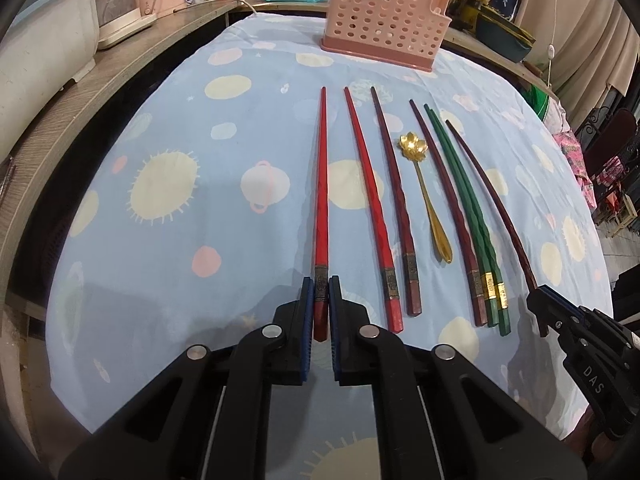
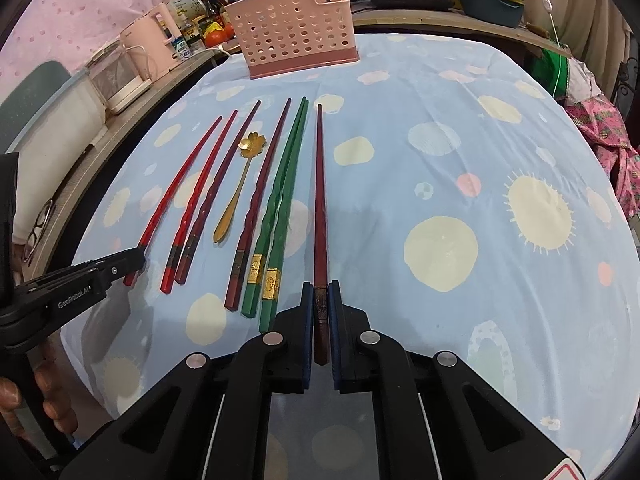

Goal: Organize utensils
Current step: 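Lift both chopsticks and carry them over the pink basket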

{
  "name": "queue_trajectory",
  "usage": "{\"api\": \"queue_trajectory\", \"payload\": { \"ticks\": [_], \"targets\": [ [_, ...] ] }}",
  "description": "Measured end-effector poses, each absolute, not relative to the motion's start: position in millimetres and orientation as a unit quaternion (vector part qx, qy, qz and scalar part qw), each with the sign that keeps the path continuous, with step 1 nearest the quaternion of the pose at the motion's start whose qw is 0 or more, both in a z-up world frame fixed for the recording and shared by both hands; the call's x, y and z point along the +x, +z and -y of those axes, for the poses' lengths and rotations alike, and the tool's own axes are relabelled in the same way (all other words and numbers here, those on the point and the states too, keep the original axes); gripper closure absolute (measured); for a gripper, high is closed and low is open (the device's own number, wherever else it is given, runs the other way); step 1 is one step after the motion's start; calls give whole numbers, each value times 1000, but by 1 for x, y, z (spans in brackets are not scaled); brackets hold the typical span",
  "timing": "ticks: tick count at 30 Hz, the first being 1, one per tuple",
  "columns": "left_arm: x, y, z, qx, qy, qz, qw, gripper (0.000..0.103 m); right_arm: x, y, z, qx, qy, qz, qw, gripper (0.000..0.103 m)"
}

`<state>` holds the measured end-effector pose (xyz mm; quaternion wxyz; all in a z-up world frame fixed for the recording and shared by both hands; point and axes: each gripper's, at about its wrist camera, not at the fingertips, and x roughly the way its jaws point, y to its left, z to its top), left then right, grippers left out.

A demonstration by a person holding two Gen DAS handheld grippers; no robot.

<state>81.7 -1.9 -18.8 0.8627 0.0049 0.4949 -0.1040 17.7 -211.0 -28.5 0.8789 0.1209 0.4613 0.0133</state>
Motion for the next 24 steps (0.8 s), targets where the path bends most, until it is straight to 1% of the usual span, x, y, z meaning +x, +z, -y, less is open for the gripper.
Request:
{"api": "queue_trajectory", "payload": {
  "ticks": [9, 16, 24],
  "targets": [
    [82, 11, -4, -10, -110, -474, 873, 96, 18, 0, 219, 128, 12, -433, 892, 96],
    [83, 47, -3, -21, -117, -441, 889, 96, 22, 34, 230, 147, 13, -395, 907, 96],
    [93, 88, -6, -33, -120, -405, 906, 96, 30, 75, 239, 141, 7, -345, 928, 96]
  ]
}}
